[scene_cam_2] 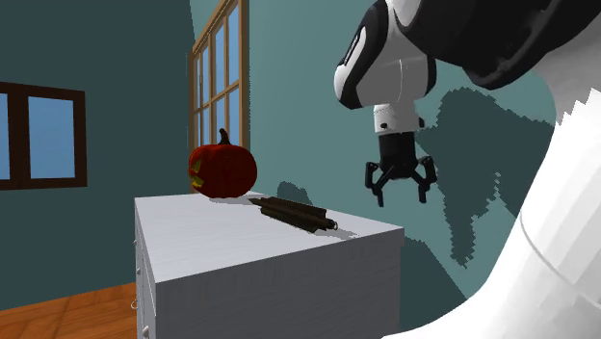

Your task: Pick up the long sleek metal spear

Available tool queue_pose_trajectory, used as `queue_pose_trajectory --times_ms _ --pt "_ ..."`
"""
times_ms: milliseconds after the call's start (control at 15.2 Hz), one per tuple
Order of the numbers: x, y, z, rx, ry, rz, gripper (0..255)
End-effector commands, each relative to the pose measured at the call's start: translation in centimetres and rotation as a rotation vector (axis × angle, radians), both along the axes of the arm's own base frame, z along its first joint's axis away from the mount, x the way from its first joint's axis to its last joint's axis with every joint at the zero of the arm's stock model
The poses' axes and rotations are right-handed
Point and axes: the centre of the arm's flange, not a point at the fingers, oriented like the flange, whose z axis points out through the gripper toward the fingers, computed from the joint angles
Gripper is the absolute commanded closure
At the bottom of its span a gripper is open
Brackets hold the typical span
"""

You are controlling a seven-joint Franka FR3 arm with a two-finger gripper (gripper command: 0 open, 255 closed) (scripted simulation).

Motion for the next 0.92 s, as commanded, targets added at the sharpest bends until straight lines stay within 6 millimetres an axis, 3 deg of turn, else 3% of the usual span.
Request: queue_pose_trajectory --times_ms 0,462,858 --pt "1.1 2.4 0.0 0.005 0.006 0.056 0" --pt "3.4 10.9 -0.2 0.02 0.023 0.245 0" --pt "4.1 18.5 -0.3 0.033 0.038 0.407 0"
